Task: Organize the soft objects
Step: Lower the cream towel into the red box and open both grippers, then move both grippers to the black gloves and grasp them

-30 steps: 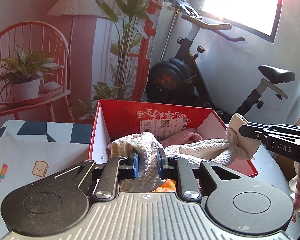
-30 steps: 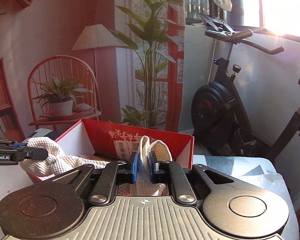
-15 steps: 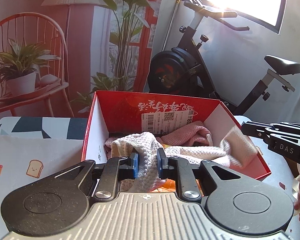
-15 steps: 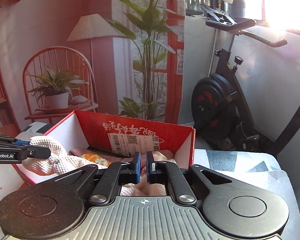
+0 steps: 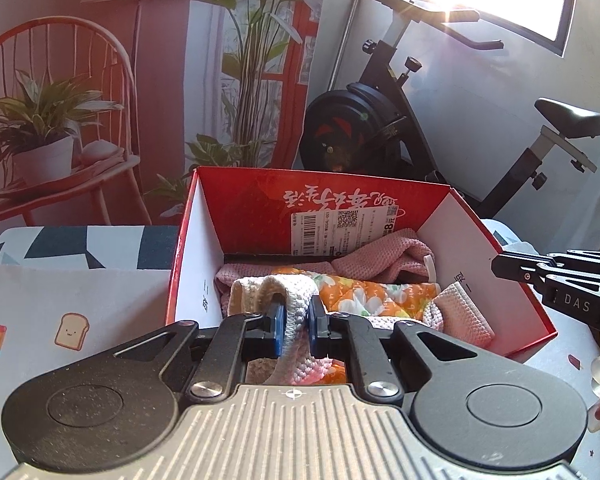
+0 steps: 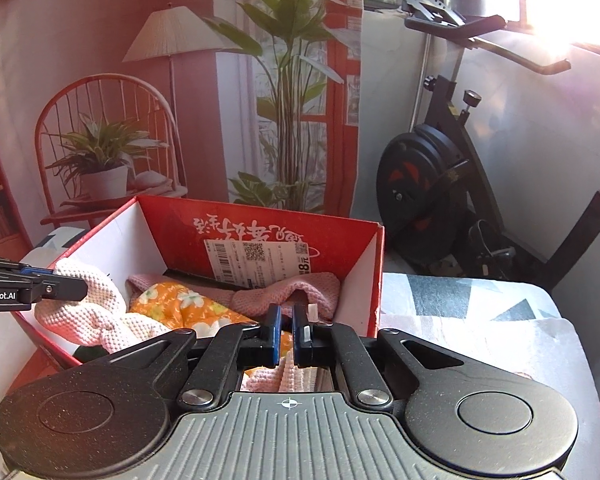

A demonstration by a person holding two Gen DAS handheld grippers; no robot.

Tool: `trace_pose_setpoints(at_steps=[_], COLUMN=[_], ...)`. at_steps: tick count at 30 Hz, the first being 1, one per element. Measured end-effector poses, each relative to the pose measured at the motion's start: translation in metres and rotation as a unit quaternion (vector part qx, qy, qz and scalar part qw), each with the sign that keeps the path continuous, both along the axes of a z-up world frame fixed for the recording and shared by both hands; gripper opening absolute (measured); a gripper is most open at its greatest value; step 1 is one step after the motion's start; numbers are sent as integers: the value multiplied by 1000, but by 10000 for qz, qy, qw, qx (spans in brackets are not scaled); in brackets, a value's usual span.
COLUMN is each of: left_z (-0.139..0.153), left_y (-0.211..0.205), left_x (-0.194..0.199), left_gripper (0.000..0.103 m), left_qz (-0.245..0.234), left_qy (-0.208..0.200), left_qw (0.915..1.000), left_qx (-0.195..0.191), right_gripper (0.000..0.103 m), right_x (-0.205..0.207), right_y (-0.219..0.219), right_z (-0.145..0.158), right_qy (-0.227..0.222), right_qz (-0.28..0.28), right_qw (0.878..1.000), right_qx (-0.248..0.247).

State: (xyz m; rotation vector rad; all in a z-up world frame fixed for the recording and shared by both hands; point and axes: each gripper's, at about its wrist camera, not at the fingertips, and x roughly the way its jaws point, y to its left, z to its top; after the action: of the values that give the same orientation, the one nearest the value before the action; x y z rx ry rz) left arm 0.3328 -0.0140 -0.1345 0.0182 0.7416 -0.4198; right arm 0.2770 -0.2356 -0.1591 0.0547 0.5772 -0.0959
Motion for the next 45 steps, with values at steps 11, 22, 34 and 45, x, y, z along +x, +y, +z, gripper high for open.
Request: trace_pose_setpoints(at_steps=[11,22,34,45], left_z=[10,40,-13,-68], left_y=[7,19,34,48], left_x=[-15,-63,-139,-181], left_gripper=[26,47,47,47], left_qz=[-177,-263,-369,-284], left_qy=[-68,-493,109,698], left_qw=[9996,9977,9986,9964], left_qx=[-202,-381,-374,-380], right_gripper=[9,18,19,32], right_x=[-15,-58,-120,-177], right_y=[-7,9,39,68], right_z=[3,9,-25,-89], right_qy=[-5,-213,2,613], right_qz=[-100,2,279,276], right_qw=[9999,9996,9990,9950], right_qx=[35,173,358,737])
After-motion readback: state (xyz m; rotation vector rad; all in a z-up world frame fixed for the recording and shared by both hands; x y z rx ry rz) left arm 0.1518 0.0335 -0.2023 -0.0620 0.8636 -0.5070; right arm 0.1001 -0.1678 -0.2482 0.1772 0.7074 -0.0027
